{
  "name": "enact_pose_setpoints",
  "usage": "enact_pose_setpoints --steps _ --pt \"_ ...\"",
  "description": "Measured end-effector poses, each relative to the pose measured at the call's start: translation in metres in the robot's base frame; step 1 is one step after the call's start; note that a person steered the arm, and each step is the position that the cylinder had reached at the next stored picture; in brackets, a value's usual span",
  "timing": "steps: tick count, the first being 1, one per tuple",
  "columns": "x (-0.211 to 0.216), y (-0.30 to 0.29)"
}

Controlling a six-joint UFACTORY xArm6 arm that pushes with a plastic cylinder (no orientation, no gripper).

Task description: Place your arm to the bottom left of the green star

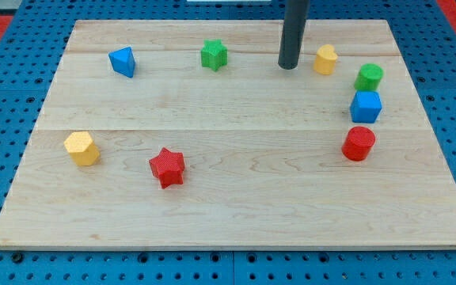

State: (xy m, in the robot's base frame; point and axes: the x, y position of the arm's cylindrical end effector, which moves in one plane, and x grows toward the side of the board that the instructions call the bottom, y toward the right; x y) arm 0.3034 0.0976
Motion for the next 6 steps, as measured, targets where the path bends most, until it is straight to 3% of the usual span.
enact_pose_setpoints --steps 2,3,4,5,6 --pt "-0.008 0.1" --pt "-0.012 0.069" --pt "-0.012 0.002" --pt "0.02 -0.023" --pt "0.049 -0.094"
